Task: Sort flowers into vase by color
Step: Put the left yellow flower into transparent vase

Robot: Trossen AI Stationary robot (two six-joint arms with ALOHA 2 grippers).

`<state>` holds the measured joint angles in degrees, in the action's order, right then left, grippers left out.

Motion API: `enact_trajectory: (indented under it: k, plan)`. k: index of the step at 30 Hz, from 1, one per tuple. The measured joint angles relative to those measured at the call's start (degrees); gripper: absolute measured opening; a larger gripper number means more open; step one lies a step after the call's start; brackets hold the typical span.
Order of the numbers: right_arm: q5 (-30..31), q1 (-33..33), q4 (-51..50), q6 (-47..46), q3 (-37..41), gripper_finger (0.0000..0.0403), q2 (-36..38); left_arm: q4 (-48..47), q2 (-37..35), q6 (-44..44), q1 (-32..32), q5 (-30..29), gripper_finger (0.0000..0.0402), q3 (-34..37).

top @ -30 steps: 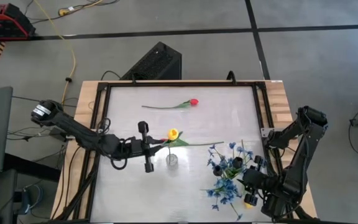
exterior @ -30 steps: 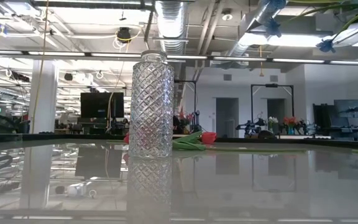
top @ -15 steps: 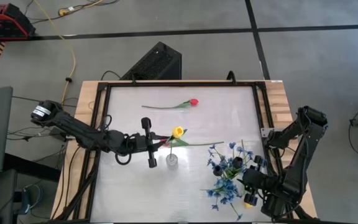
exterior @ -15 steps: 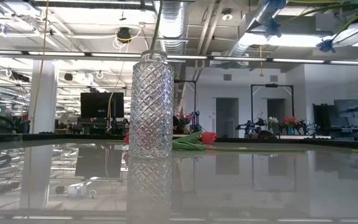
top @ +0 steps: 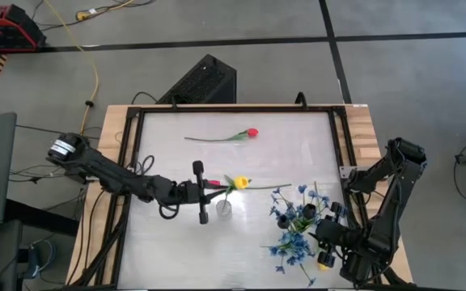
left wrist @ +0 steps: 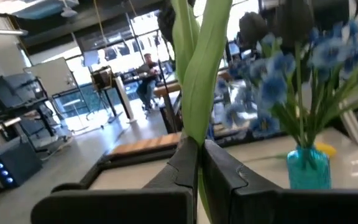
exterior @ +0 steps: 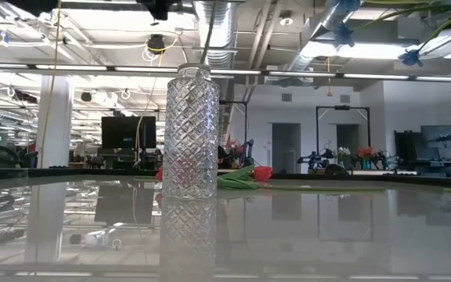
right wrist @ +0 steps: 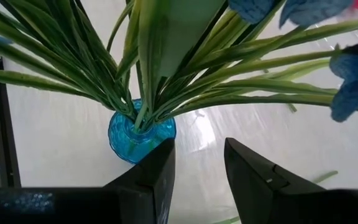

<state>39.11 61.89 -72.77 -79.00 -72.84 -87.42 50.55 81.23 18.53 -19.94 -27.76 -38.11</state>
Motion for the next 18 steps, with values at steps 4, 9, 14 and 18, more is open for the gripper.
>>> enact_trajectory:
  k: [4,9,14,18]
  plan:
    - [-0.1,0.0,0.6,0.0,0.0,0.0163,0.0,3.4,3.0,1.9,-0.9,-2.0,0.0,0.0]
    - [-0.6,0.1,1.6,0.0,0.0,0.0163,0.0,1.5,3.1,2.0,-2.7,-4.4,0.0,0.0]
    - [-4.0,0.2,0.6,0.0,0.0,0.0163,0.0,-1.6,3.1,0.4,-4.2,-7.1,0.001,0.0]
    - [-9.5,0.2,-0.1,0.0,0.0,0.0163,0.0,-3.9,3.1,-1.1,-5.1,-8.9,0.0039,0.0]
